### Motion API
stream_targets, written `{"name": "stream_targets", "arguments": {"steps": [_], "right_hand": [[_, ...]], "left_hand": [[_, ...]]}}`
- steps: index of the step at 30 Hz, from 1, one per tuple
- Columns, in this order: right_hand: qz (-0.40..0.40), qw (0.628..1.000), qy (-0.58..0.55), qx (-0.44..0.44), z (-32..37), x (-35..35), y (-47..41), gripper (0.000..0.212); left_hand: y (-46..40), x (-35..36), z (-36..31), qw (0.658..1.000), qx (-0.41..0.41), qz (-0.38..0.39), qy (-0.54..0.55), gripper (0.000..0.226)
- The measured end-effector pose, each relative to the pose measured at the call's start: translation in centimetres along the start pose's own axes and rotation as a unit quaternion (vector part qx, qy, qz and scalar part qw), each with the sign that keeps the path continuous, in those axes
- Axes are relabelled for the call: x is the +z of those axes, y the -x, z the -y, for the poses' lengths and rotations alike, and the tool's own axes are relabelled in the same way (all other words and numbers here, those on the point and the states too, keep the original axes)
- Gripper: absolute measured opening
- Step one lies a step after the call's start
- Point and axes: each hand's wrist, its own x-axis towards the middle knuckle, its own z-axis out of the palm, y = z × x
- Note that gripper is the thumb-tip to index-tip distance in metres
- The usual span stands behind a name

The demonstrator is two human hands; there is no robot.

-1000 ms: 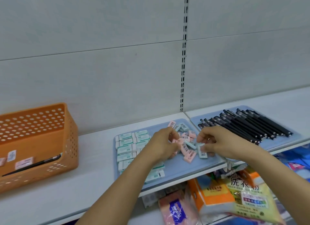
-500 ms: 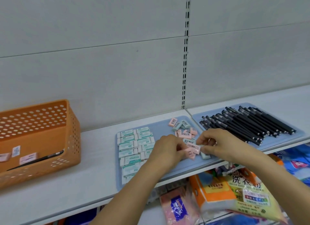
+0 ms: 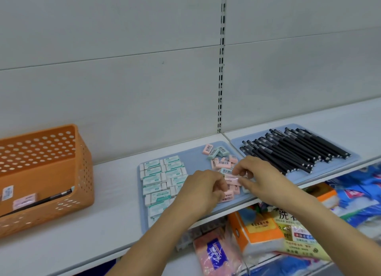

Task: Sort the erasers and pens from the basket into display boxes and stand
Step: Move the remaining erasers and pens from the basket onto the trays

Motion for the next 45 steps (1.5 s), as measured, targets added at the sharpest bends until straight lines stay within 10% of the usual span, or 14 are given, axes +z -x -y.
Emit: {"name": "stream_targets", "arguments": {"steps": [9,16,22,33,45], "right_hand": [[0.018,0.996,0.088,0.015,0.6,0.0,-0.3,0.026],[-0.110,0.983,0.004,0.147,-0.4,-1.3,1.5,0.014],[0.002,0.976,0.121,0.181,0.0,-1.4,2.1,0.020],[-0.090,0.989,-0.043,-0.107,8.5,0.5,-2.1,0.007],[0.032,0.934,-0.110,-0.338,29.9,7.1,-10.4,0.005]], "left_hand": [[-1.7,0.8,-1.0,0.999,-0.004,-0.025,-0.028,0.013],[-1.1,0.8,-0.4,0.998,0.024,-0.042,-0.050,0.017],[-1.2,0.6,-0.6,0.996,0.036,-0.029,-0.081,0.024],[9.7,-6.4,5.0,0.974,0.080,-0.199,0.067,0.012],[20.9,-23.1,23.5,0.941,-0.202,-0.257,-0.087,0.018]]}}
